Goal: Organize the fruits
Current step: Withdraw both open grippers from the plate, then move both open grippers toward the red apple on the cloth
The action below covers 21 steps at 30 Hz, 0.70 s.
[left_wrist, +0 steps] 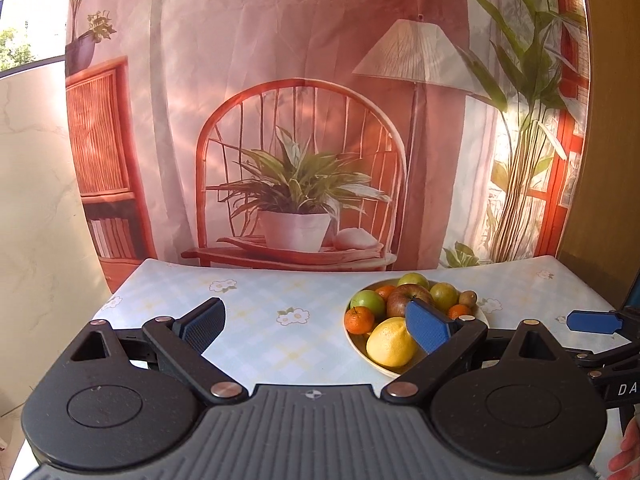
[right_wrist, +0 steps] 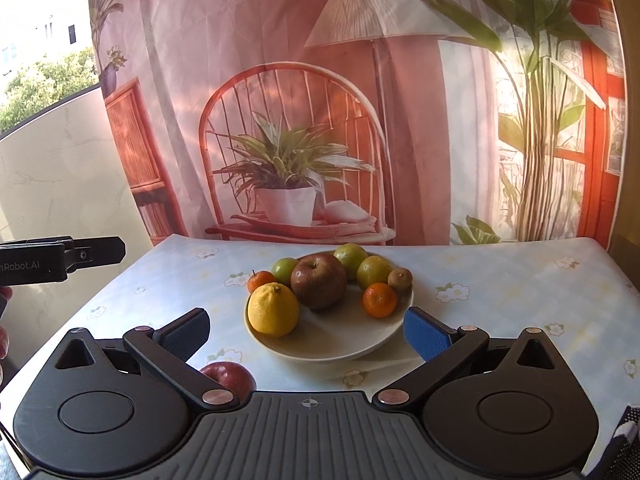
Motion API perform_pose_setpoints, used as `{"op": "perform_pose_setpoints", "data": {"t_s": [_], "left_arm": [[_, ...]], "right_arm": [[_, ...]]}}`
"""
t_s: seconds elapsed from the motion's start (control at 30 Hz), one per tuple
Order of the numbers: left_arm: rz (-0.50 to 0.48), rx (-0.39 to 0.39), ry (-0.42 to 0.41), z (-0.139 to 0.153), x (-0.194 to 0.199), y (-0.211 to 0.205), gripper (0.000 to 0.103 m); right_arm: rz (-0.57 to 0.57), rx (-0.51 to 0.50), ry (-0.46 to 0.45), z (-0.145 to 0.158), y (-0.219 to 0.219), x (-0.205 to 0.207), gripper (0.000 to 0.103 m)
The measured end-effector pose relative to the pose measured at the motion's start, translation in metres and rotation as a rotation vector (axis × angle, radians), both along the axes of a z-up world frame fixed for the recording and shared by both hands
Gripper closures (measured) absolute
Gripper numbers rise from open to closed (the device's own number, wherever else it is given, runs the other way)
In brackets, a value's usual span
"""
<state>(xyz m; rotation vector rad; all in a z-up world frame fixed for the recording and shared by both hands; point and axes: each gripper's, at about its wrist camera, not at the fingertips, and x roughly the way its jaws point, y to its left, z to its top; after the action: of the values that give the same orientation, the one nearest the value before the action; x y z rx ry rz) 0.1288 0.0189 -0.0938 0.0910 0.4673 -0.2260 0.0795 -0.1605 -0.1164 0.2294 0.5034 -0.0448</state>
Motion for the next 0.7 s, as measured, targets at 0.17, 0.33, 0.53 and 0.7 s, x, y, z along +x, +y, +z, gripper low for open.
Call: {"op": "perform_pose_setpoints", "data": {"t_s": [0.17,0.33,0.53,0.7], "left_arm": [[0.009,0.059,-0.027,-0.004,-0.015,0.0,0.005],[0.021,0.071,-0.03,-0.009,-0.026,0.004,0.005],[-0.029,-0.024,0.061,-0.017,-0.029,0.018,0.005],[-0.019,-0.027,0.075,-0.023,-0.034,0.026,0.005]], "right_arm": [[0.039,0.008,-0.006,-0.003,0.015,-0.011,0.0],[0.027,-0.004,0.018,-0.008,0.031,-0.021,0.0],[0.036,-0.026,0.05,-0.016,0.047,-0.03,0.0],[0.105,-0.045,0.079,-0.025,0.066,-0.037,0.0]]}}
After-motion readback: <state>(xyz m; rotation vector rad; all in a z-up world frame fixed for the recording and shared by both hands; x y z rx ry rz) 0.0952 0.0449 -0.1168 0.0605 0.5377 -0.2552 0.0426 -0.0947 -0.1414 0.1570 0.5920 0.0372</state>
